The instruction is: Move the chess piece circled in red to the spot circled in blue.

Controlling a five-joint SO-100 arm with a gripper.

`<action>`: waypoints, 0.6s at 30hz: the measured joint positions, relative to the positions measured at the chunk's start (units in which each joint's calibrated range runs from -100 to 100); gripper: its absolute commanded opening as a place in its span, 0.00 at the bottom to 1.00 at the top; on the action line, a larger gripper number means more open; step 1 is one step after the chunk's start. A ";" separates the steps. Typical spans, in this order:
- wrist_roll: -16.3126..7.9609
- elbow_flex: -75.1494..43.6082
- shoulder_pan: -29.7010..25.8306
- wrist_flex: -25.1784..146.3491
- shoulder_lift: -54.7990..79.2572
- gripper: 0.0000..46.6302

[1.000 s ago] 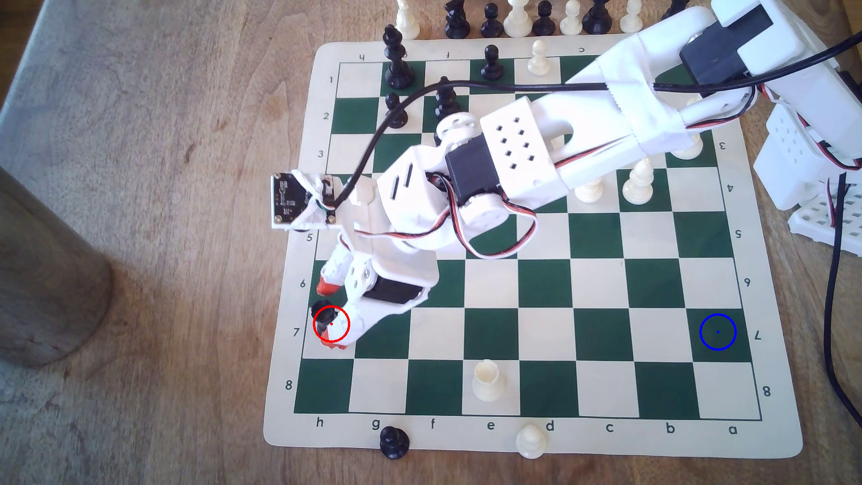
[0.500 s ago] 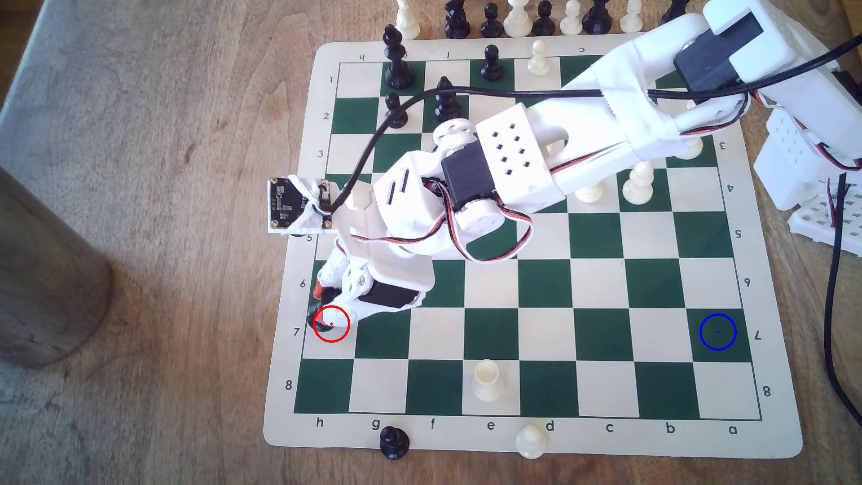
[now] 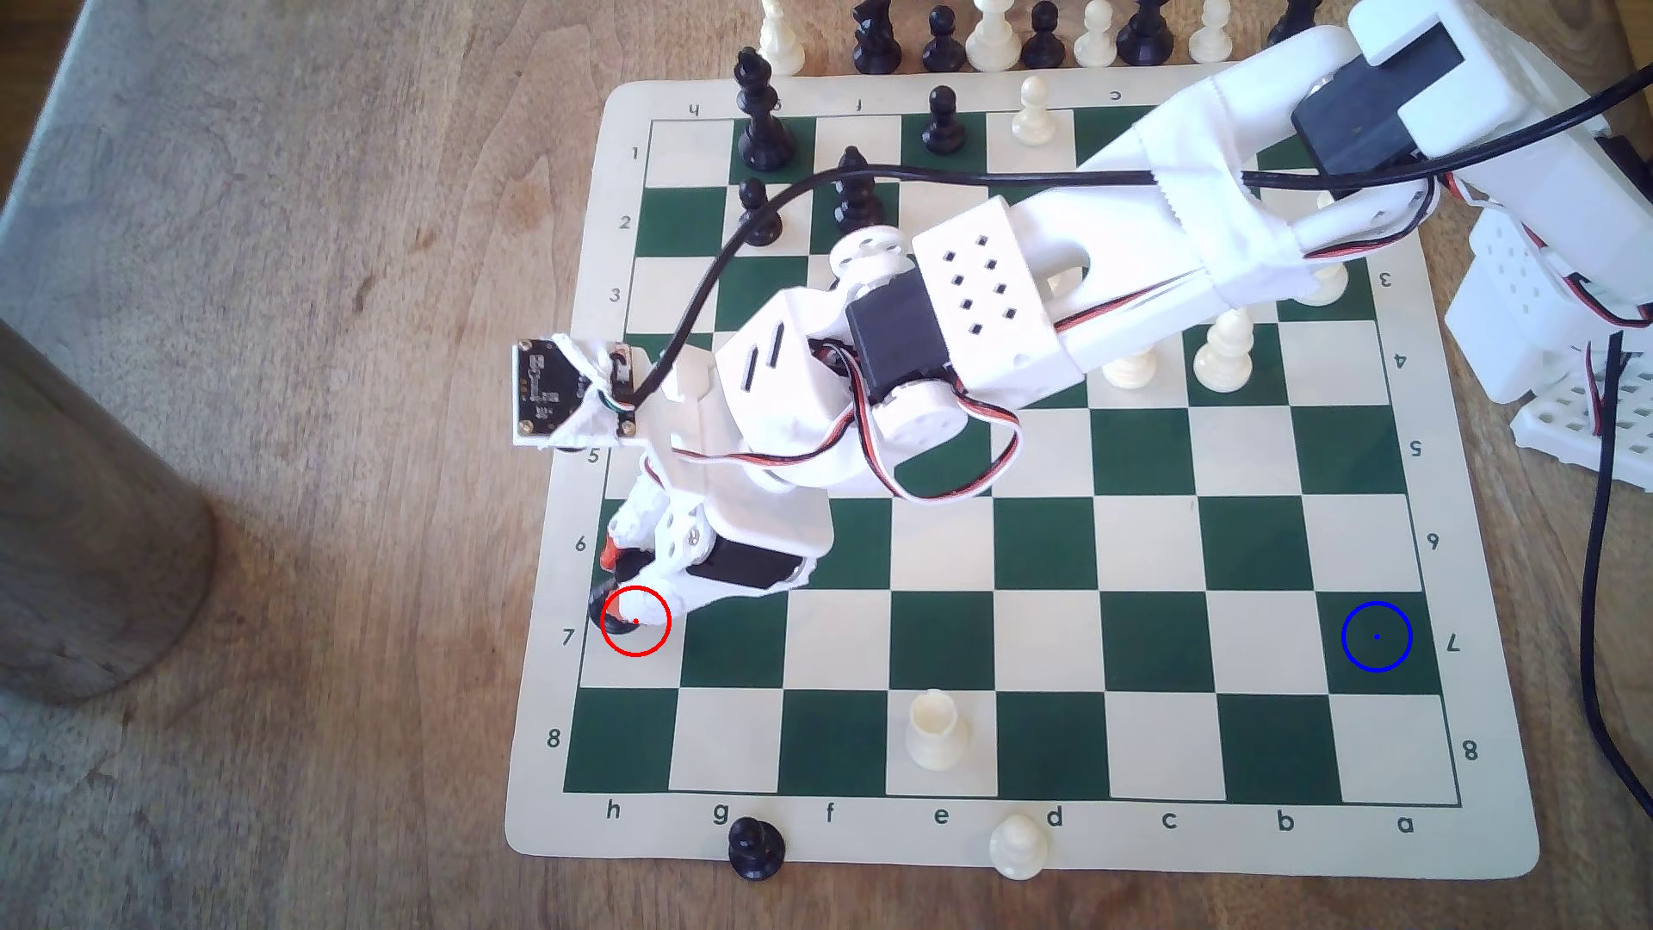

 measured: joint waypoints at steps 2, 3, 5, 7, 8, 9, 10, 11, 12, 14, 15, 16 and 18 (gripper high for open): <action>0.00 0.00 0.00 1.51 -2.85 0.00; 0.00 0.00 0.00 2.15 -4.11 0.00; -0.05 2.17 -0.37 3.35 -9.55 0.00; -0.05 4.25 -0.96 3.59 -13.32 0.00; -0.05 6.15 -1.25 3.90 -15.58 0.00; -0.20 8.68 -1.62 4.30 -18.10 0.00; -0.49 12.92 -2.36 4.94 -22.87 0.00; -0.63 14.64 -2.80 5.02 -25.05 0.00; -0.78 16.00 -3.10 5.42 -26.98 0.00; -1.66 22.96 -4.20 8.05 -34.52 0.00; -1.90 24.58 -4.65 8.84 -36.87 0.00; -2.30 25.85 -5.01 9.80 -38.96 0.00; -2.98 30.91 -5.97 12.27 -45.25 0.00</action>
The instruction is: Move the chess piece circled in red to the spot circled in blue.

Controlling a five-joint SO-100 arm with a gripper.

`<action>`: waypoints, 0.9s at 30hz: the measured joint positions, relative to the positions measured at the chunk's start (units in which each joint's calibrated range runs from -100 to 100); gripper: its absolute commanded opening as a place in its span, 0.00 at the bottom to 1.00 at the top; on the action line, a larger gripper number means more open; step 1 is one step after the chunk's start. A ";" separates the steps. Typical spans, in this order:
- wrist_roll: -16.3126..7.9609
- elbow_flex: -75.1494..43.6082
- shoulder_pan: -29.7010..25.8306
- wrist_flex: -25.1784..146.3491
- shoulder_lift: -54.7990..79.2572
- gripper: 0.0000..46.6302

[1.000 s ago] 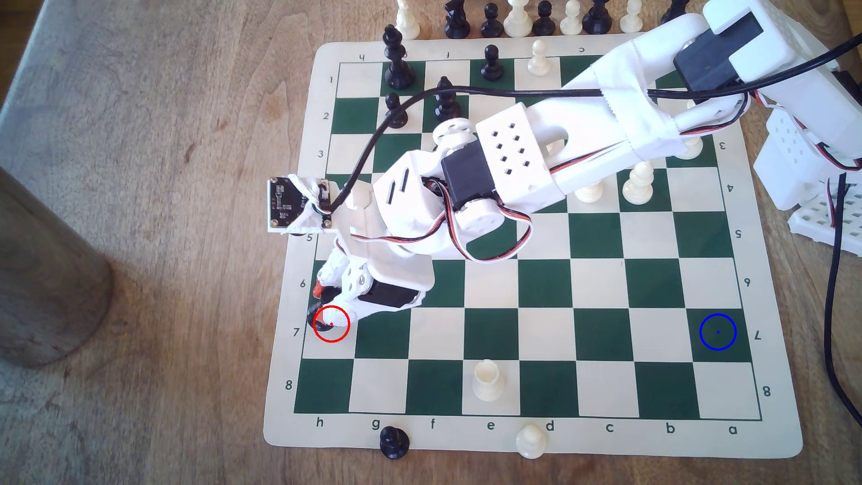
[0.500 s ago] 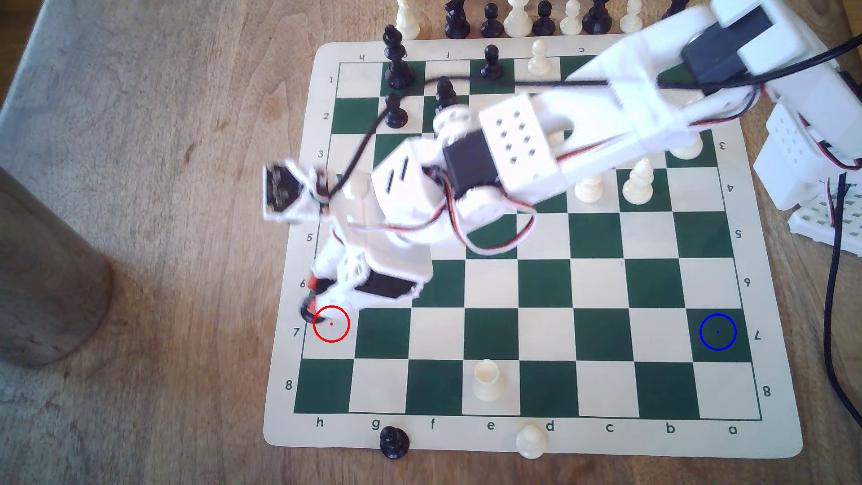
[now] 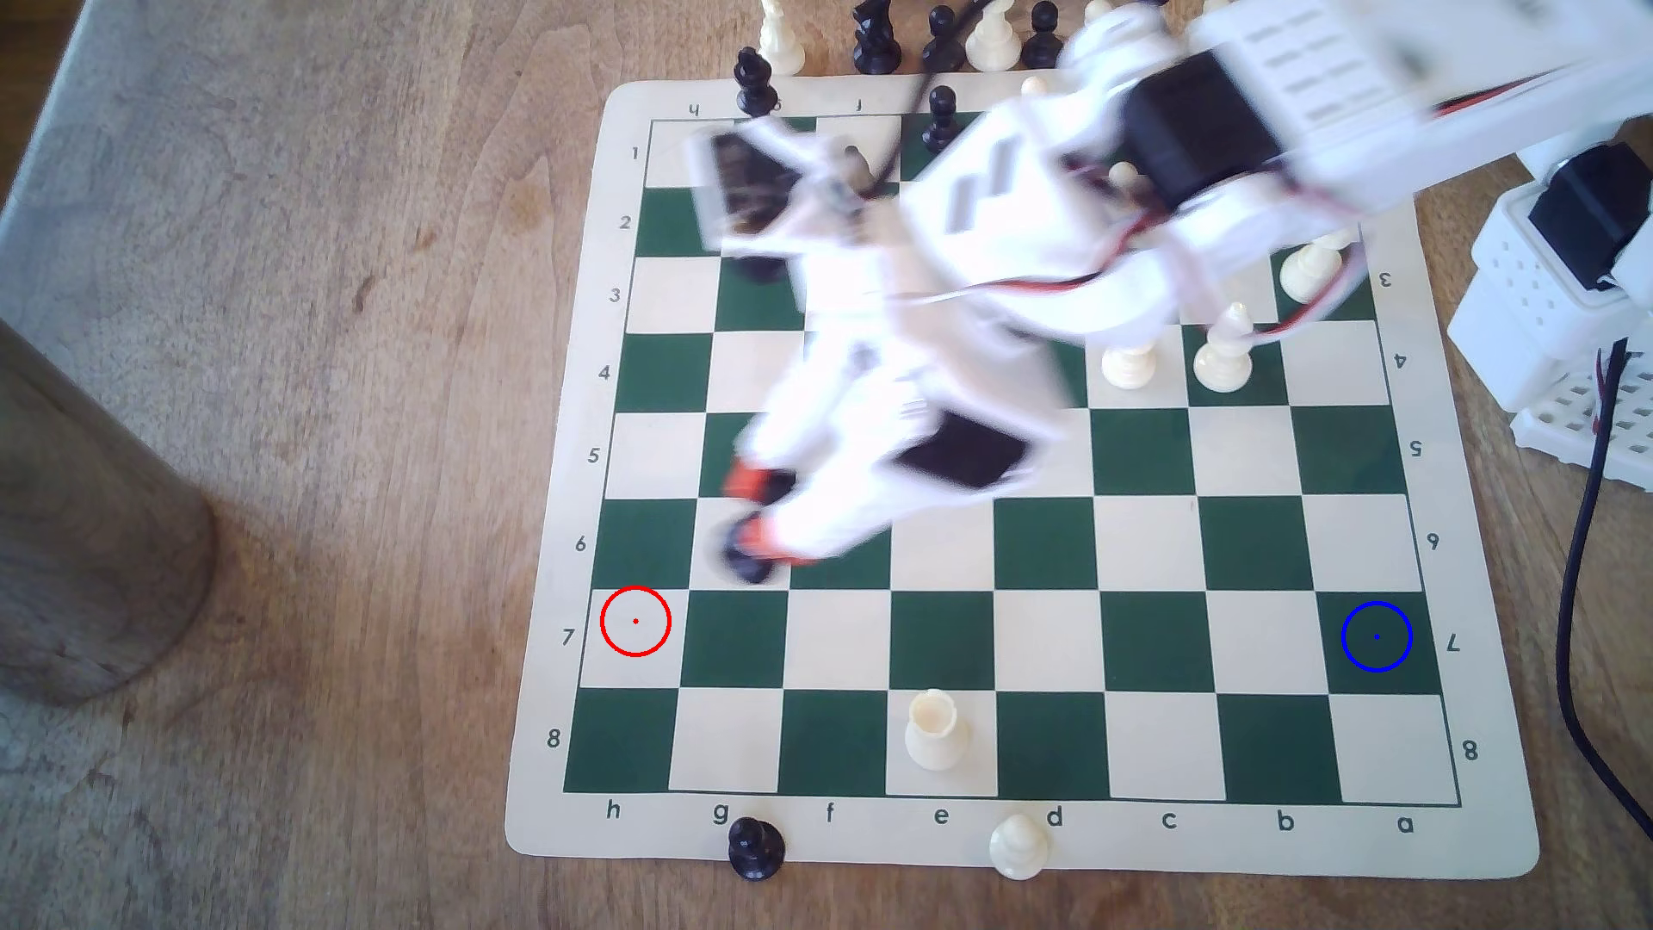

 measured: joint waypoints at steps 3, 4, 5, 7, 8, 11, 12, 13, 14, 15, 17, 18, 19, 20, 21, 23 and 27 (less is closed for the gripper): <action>-0.54 6.78 -1.70 3.51 -10.39 0.00; -0.63 8.77 -2.21 4.78 -13.32 0.00; -0.88 12.38 -3.17 6.77 -18.43 0.00; -1.12 14.55 -4.13 8.37 -22.62 0.00; -1.22 16.72 -4.65 9.40 -25.22 0.00; -1.27 24.94 -6.19 12.19 -34.69 0.00; -1.27 27.20 -6.56 12.75 -37.12 0.00; -1.37 30.00 -7.15 13.15 -39.88 0.00; -1.32 35.34 -8.70 13.94 -45.33 0.00; -1.22 37.14 -9.44 14.10 -47.42 0.00; -1.22 40.76 -10.47 15.46 -51.45 0.00; -1.22 44.74 -11.65 16.81 -54.96 0.00; -1.17 45.91 -12.24 17.21 -55.89 0.00; -1.17 47.09 -12.68 17.85 -56.98 0.00; -1.32 48.53 -13.57 18.57 -58.06 0.00; -0.98 51.88 -16.37 20.16 -59.82 0.00; -0.98 57.03 -19.47 21.91 -60.75 0.00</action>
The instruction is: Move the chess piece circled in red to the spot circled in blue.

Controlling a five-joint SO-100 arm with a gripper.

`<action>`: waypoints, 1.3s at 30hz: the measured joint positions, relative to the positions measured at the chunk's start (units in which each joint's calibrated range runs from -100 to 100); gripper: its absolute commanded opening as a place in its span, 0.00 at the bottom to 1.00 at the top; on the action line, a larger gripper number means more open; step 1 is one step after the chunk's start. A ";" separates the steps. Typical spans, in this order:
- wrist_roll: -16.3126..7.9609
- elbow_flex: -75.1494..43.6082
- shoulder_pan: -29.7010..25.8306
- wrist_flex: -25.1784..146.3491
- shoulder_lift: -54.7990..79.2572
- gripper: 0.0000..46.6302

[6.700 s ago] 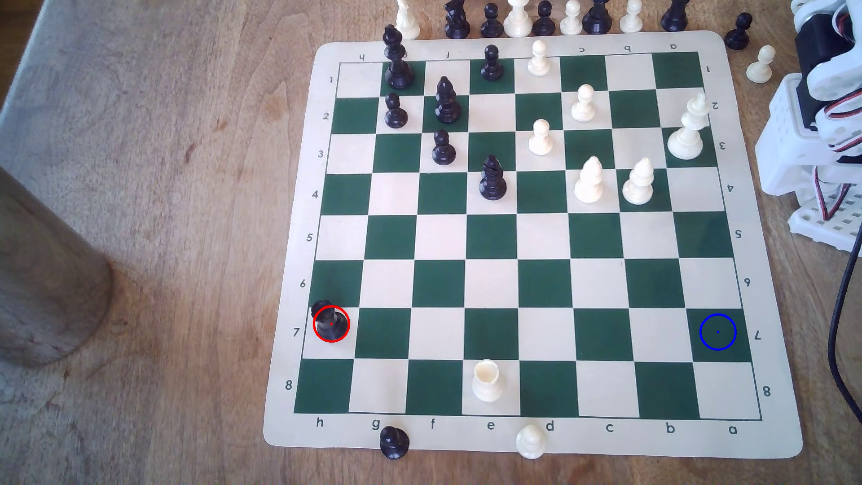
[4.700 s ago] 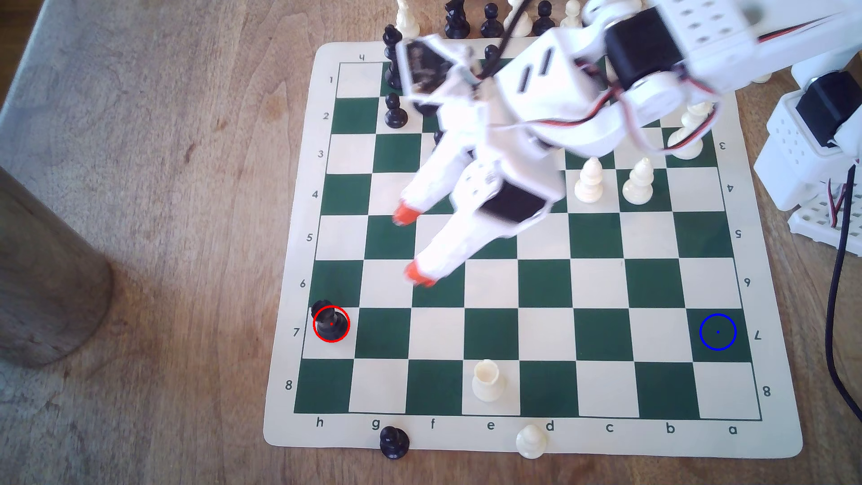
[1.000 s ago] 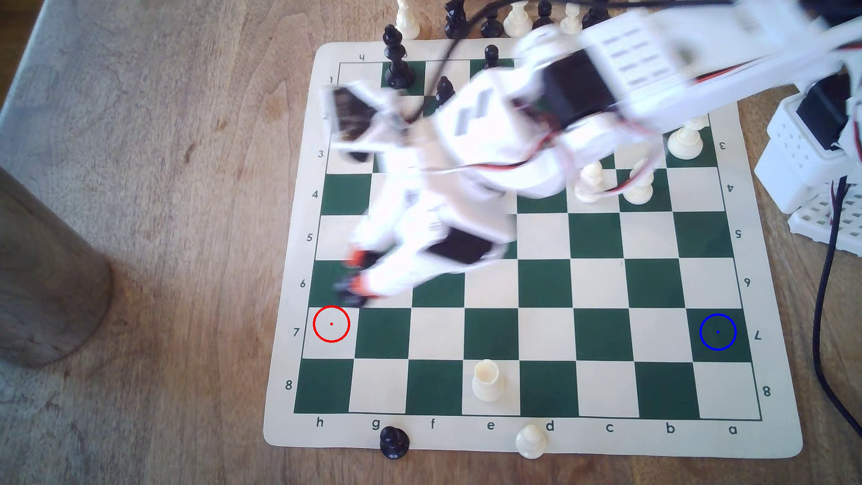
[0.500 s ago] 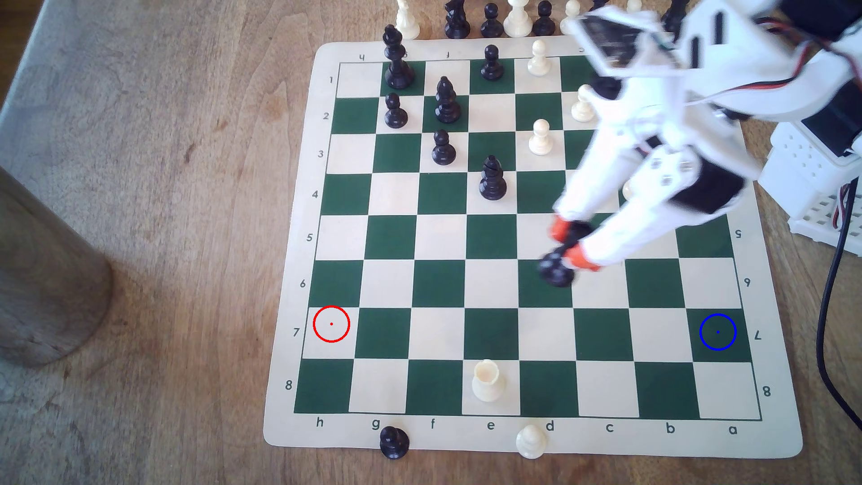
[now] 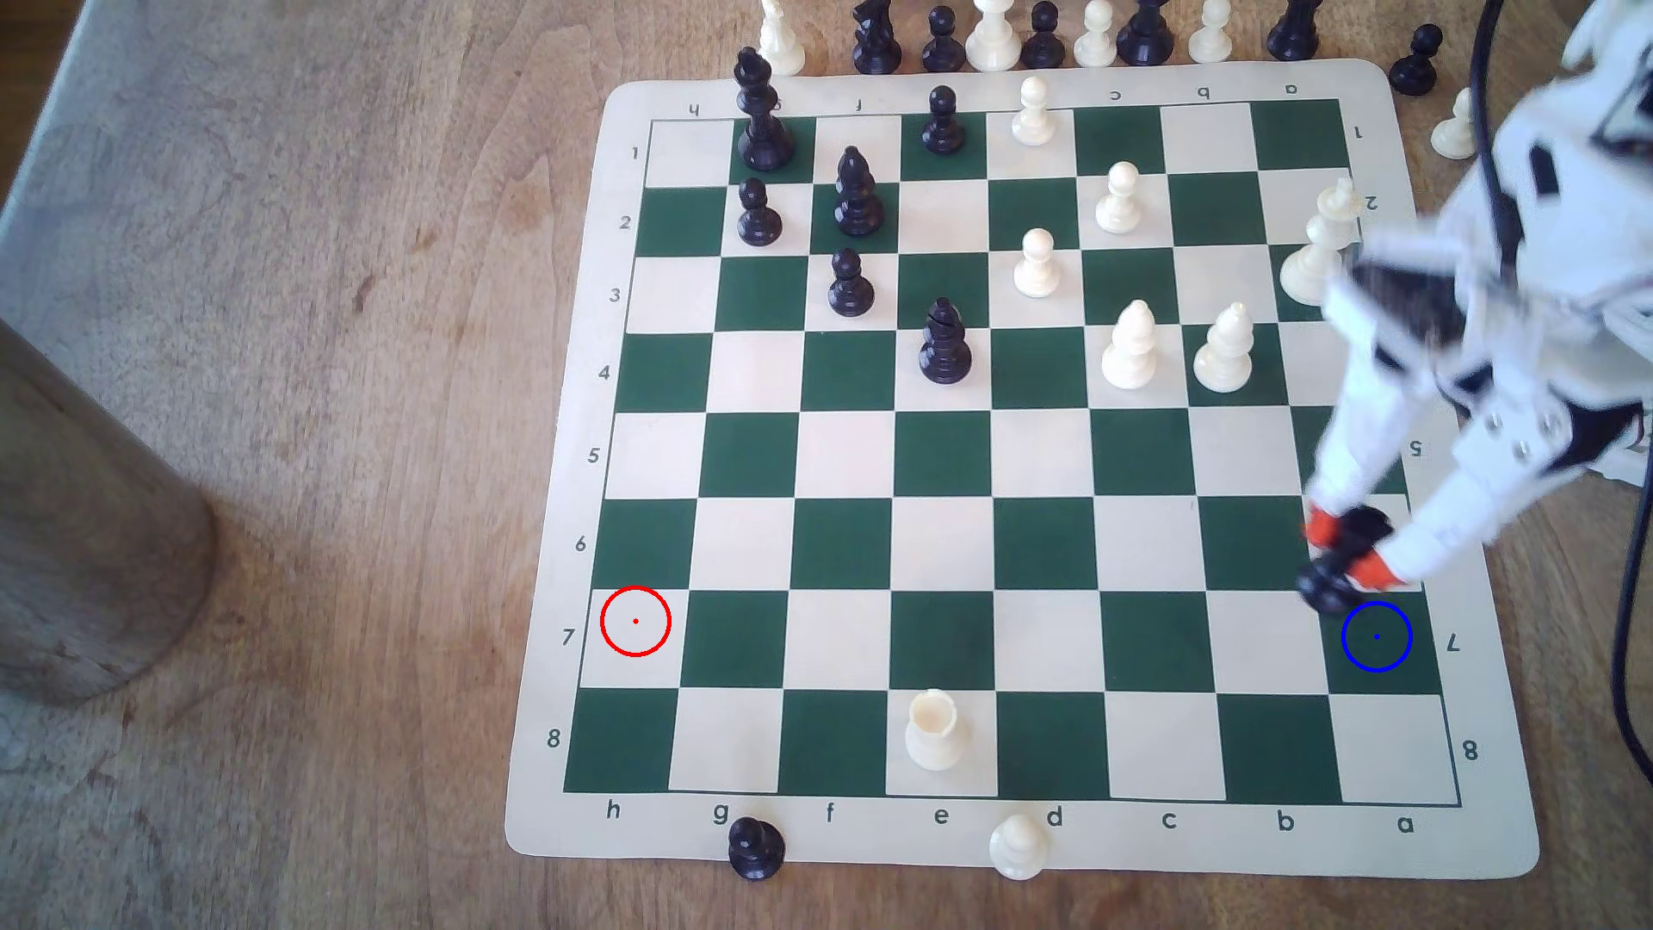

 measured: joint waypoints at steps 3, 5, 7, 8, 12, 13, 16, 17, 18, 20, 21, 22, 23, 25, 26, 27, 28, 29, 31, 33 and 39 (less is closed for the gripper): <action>0.00 0.36 -0.96 0.72 0.25 0.00; 0.00 0.36 -1.33 0.88 1.17 0.00; 0.00 0.36 -1.84 1.27 2.51 0.01; 0.00 0.36 -1.99 1.35 3.35 0.01; -0.10 0.36 -3.10 1.35 7.12 0.01; 0.05 0.36 -3.47 1.35 9.22 0.01; 0.10 0.36 -3.83 0.64 11.73 0.01; 0.10 0.36 -4.06 -0.40 13.24 0.00; 0.15 0.36 -4.06 -0.72 13.74 0.00; -0.15 0.36 -4.06 -1.99 15.33 0.00; -0.15 0.36 -4.06 -2.47 16.25 0.00; -0.15 0.36 -4.06 -3.27 17.76 0.00; -0.15 0.36 -4.06 -3.59 18.43 0.00; -0.24 0.36 -4.06 -4.86 20.11 0.00; -0.29 0.36 -4.06 -5.98 21.53 0.01; -0.34 0.36 -4.06 -6.37 21.87 0.01; -0.34 0.36 -4.06 -6.85 22.37 0.01; -0.34 0.36 -4.06 -7.33 22.79 0.01; -0.68 0.36 -4.06 -7.89 23.29 0.01; -0.83 0.36 -4.20 -8.05 23.29 0.01; -0.73 0.36 -5.38 -8.05 23.96 0.04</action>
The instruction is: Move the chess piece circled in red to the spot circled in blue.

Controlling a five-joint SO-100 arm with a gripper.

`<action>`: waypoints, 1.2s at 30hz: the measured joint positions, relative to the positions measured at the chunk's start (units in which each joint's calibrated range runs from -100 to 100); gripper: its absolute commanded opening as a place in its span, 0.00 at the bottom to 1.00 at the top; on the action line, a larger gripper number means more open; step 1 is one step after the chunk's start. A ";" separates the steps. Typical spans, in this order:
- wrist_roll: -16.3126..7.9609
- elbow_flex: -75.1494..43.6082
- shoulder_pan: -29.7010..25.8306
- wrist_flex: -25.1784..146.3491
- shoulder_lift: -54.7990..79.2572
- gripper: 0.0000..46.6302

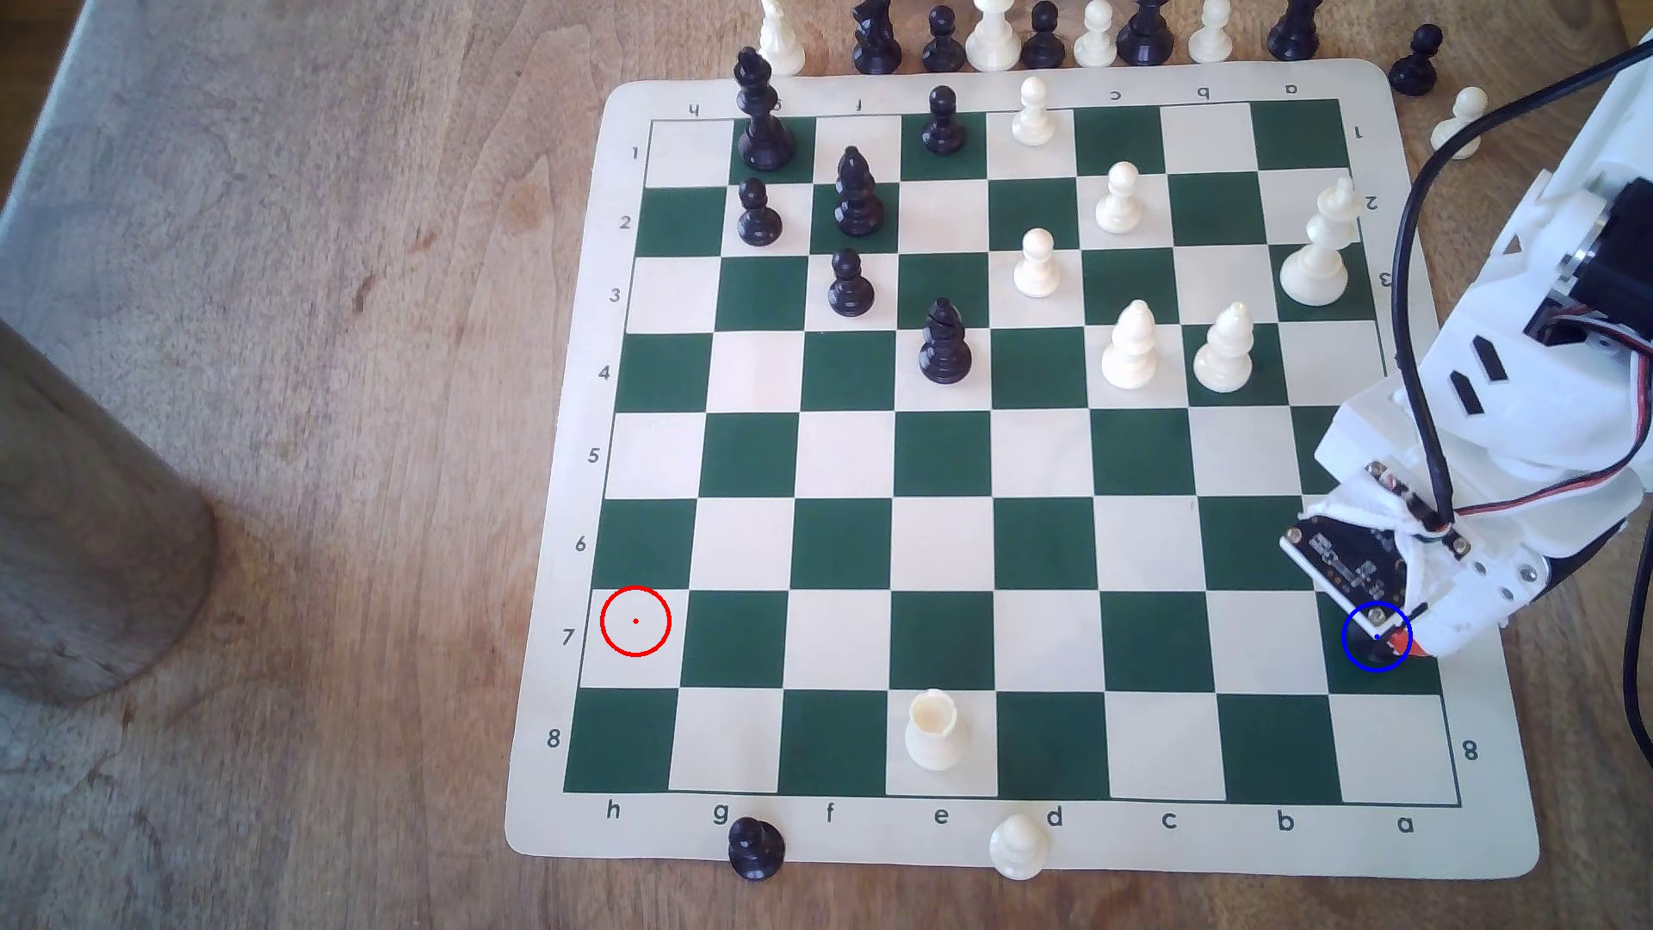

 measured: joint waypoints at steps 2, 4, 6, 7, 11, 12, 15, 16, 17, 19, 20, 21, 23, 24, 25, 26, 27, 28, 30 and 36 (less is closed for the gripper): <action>-0.24 0.00 -0.37 0.00 0.34 0.04; -0.34 0.00 -0.37 -0.64 1.09 0.14; -0.34 0.00 -0.37 -1.35 2.09 0.21; -0.34 0.00 -0.37 -1.59 2.35 0.24; -0.34 0.00 -0.37 -1.75 2.51 0.33; -0.34 0.00 -0.37 -1.75 2.51 0.34; -0.34 0.00 -0.37 -1.51 2.51 0.38; -0.34 0.00 -0.37 -1.20 2.51 0.38; -0.34 0.00 -0.37 -0.88 2.51 0.40; -0.34 0.00 -0.37 -0.24 2.51 0.41; -0.34 0.00 -0.37 0.08 2.18 0.42; -0.34 0.00 -0.22 0.56 1.76 0.43; -0.34 0.00 0.81 1.91 0.42 0.44; -0.34 0.00 0.96 2.23 0.17 0.45; -0.34 0.00 0.96 2.87 -0.50 0.46; -0.34 0.00 0.96 3.82 -1.42 0.46; -0.34 0.00 1.40 5.42 -3.27 0.47; -0.34 0.00 1.92 6.14 -4.11 0.47; -0.29 0.00 2.06 8.37 -6.45 0.47; -0.05 0.00 2.36 17.05 -16.25 0.47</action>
